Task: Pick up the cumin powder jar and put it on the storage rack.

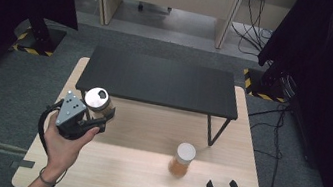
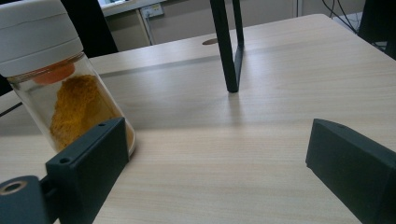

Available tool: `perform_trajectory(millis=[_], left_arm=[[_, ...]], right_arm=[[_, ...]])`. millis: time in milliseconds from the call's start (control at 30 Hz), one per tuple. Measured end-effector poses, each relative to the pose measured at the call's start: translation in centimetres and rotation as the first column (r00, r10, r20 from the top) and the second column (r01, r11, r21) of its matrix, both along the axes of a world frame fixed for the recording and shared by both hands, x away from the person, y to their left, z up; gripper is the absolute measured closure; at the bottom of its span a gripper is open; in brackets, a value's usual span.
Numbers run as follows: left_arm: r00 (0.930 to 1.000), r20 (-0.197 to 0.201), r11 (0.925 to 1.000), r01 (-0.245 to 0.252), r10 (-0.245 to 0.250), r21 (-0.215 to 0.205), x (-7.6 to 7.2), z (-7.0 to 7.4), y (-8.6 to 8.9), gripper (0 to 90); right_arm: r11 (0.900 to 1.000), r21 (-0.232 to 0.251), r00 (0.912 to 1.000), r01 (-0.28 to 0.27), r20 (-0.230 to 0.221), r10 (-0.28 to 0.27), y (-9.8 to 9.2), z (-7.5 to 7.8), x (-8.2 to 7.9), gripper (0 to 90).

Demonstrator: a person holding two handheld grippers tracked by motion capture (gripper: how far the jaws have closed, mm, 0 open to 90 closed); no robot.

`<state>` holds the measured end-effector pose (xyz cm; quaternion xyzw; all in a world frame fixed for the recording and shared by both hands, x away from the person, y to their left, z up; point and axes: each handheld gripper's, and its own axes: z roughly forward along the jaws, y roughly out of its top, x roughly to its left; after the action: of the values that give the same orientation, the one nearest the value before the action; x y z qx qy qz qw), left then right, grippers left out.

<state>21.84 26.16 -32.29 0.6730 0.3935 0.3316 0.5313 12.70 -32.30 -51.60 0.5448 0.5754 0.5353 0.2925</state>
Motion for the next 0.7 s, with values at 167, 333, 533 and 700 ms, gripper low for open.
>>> perform_trajectory(millis=[167, 333, 533, 700], left_arm=[[1.0000, 0.007, 1.0000, -0.007, 0.007, 0.001, 0.4, 0.5, 0.1, 30.4], [0.9997, 0.013, 0.9998, -0.019, 0.019, 0.001, 0.9, 1.3, 0.2, 30.4], [0.9994, 0.007, 0.9994, -0.034, 0.034, -0.008, 2.2, 2.3, 0.5, 30.5], [0.9990, 0.005, 0.9990, -0.043, 0.043, -0.007, 2.9, 2.9, 0.6, 30.4]], right_arm=[[1.000, -0.002, 1.0000, -0.002, 0.000, 0.002, 0.0, 0.0, 0.0, 6.2], [1.000, 0.001, 1.0000, -0.001, 0.001, 0.001, 0.0, -0.1, 0.0, 6.2], [1.000, -0.001, 1.0000, -0.003, 0.003, 0.003, 0.0, 0.0, 0.0, 6.2], [1.000, -0.002, 1.0000, -0.004, 0.005, 0.004, 0.0, 0.0, 0.0, 6.2]])
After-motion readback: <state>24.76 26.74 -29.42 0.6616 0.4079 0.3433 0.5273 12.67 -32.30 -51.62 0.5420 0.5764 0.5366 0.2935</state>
